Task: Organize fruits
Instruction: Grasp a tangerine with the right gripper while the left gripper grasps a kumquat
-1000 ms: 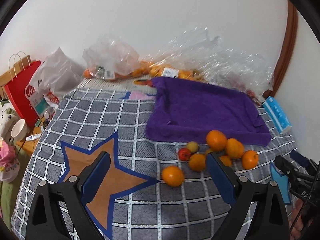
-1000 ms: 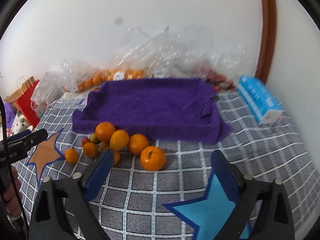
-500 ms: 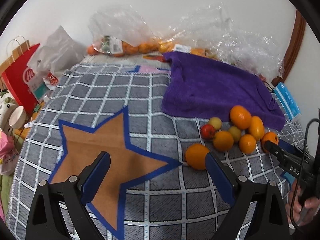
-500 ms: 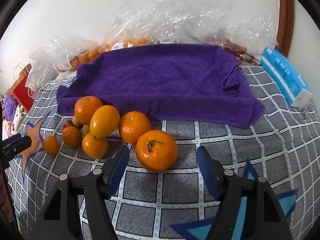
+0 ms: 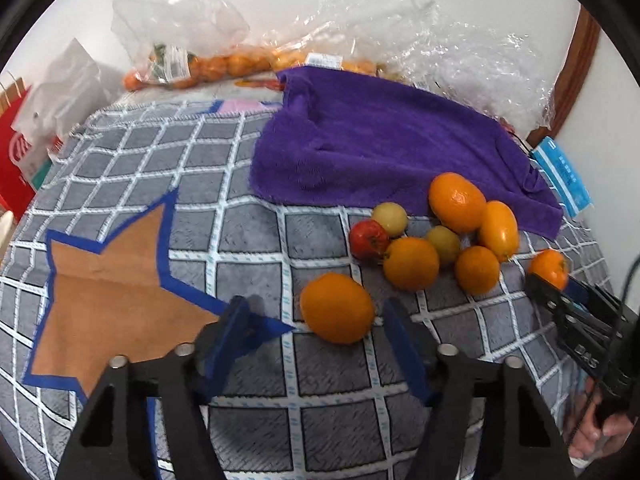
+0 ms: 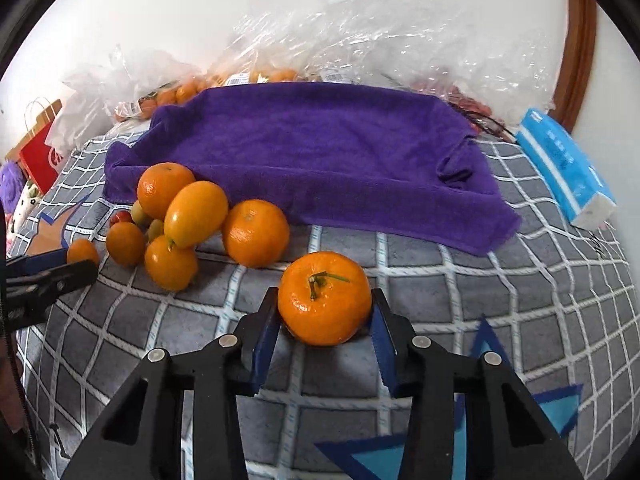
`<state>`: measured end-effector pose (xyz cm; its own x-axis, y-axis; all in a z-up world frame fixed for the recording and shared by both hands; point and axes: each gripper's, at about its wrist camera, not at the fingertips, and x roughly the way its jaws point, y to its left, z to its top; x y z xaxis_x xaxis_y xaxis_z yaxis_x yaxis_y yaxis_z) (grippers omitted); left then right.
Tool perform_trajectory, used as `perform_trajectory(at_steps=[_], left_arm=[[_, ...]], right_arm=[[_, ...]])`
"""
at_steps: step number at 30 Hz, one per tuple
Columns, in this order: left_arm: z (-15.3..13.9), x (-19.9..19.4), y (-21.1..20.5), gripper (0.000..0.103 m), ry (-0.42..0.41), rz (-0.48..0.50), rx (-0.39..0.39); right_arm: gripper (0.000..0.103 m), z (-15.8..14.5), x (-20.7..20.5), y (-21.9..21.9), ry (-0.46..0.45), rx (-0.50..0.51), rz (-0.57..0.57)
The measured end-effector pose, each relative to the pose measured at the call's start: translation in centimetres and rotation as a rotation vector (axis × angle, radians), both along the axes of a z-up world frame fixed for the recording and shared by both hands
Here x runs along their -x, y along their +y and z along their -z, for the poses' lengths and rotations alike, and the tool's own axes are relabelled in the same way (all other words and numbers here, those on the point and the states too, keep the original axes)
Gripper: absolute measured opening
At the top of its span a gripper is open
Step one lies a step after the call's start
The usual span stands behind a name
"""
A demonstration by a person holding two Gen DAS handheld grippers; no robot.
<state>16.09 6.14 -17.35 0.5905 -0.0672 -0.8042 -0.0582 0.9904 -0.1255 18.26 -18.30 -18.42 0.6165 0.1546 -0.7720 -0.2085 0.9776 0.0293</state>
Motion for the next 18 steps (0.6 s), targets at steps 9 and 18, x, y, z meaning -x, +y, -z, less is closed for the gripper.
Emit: perform_trajectory(at_steps=[9,18], left_arm=[[-0.9,0.9,-0.3,0.035,0.001,0.015,0.031],[-2.8,1.6,0.0,0.035,-0.015,-0.023,0.038]], right_arm=[[0.043,-1.9,1.3,-1.5,-0.024,-0.018,0.028],[0.043,-4.4,2.6,-2.4,-0.039,-0.031,0.041]])
